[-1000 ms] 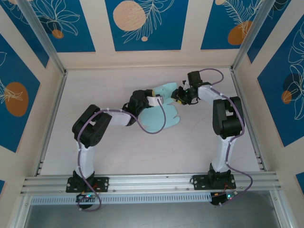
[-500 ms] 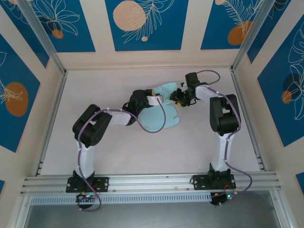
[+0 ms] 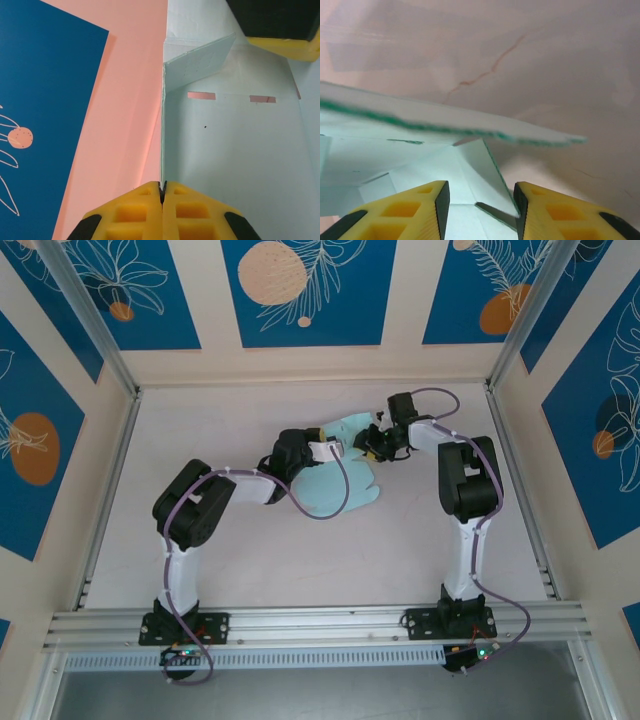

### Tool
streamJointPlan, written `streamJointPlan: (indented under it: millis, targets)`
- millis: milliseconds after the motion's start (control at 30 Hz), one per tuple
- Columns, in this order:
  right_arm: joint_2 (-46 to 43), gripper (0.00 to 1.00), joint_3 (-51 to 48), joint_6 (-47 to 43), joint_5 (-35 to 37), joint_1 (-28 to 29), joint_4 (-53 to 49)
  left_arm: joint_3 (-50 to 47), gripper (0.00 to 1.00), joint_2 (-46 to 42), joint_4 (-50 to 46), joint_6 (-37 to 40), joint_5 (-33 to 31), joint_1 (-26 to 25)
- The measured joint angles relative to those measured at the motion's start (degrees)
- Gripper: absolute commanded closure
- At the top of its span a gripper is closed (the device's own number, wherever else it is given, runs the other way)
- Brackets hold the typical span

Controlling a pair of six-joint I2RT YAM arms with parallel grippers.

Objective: Fold the paper box

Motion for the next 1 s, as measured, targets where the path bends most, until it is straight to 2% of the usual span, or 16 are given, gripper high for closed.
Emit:
streamJointPlan:
  millis: [133, 600, 1000]
  targets:
    - [0.00, 0.68, 0.02, 0.26, -0.83, 0.48, 1.46, 0.00, 1.00, 0.00, -0.24, 0.96, -0.13, 0.00]
    - [-2.69, 0.64, -2.10, 0.96, -2.14, 3.26, 6.05, 1.86, 1.00, 1.57, -1.79, 3.37, -2.43, -0.66]
    - [-3.26, 0.68, -3.63, 2.99, -3.30, 4.61, 8.70, 2.69, 1.00, 1.84, -2.56, 4.98, -3.50, -1.90]
